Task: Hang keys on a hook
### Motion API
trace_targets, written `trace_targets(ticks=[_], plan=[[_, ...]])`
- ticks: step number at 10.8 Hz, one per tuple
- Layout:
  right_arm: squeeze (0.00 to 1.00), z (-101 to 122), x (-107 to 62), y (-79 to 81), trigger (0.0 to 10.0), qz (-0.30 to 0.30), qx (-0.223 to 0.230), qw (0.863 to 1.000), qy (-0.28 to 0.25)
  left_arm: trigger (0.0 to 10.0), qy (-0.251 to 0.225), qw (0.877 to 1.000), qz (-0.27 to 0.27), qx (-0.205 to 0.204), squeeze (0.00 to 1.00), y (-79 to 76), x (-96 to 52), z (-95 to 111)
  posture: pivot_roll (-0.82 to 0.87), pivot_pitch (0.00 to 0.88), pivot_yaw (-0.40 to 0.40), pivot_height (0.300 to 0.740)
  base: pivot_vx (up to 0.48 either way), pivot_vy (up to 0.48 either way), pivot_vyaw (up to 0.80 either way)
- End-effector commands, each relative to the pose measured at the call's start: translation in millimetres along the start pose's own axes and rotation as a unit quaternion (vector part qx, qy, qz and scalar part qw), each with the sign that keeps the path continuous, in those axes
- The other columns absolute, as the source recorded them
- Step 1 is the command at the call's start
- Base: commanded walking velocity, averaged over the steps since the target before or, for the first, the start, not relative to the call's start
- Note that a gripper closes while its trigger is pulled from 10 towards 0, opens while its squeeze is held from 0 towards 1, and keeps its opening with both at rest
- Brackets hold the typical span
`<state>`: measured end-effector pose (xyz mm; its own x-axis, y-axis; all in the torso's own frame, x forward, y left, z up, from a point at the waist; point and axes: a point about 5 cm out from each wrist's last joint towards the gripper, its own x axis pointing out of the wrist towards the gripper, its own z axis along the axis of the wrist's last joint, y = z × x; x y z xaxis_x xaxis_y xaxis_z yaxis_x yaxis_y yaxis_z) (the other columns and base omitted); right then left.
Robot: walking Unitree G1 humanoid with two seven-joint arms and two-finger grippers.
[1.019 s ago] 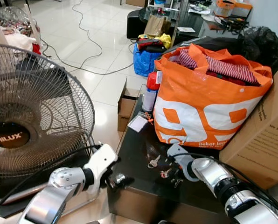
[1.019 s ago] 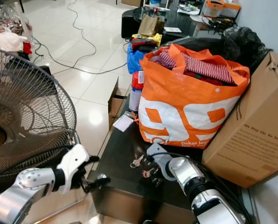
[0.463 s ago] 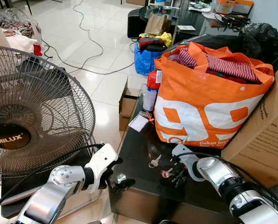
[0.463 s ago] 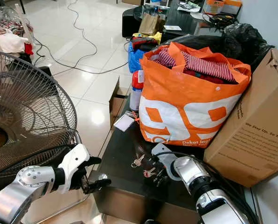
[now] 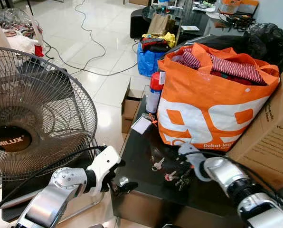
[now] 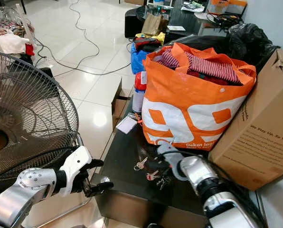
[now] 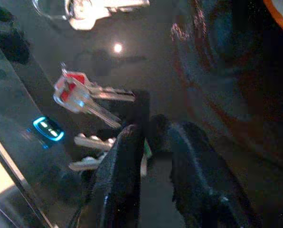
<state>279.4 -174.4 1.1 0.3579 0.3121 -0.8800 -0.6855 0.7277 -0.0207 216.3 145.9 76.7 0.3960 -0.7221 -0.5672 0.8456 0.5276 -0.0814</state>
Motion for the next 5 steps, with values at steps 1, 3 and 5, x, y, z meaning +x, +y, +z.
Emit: trace_targets(ticks=[1,3,5], plan=[[1.00,-4.3,-2.1,-2.6,10.0,-0.007,-0.012,1.000,0.011,10.0,-0.002,1.000,-0.008,0.007,0.00,-0.5,0.5,4.3,-0.10,0.000,-0.054,0.740,0.000,0.000,0.00],[0.00,-10.7,-0.3,-0.9,10.0,-0.005,-0.031,0.999,0.039,10.0,-0.002,1.000,-0.008,0.009,0.00,0.4,1.0,5.5,-0.10,0.000,-0.051,0.740,0.000,0.000,0.00],[0.00,-12.9,3.2,3.6,10.0,0.000,-0.029,0.999,0.043,10.0,-0.001,1.000,-0.008,0.009,0.00,1.4,1.0,6.1,-0.09,0.000,-0.052,0.740,0.000,0.000,0.00]])
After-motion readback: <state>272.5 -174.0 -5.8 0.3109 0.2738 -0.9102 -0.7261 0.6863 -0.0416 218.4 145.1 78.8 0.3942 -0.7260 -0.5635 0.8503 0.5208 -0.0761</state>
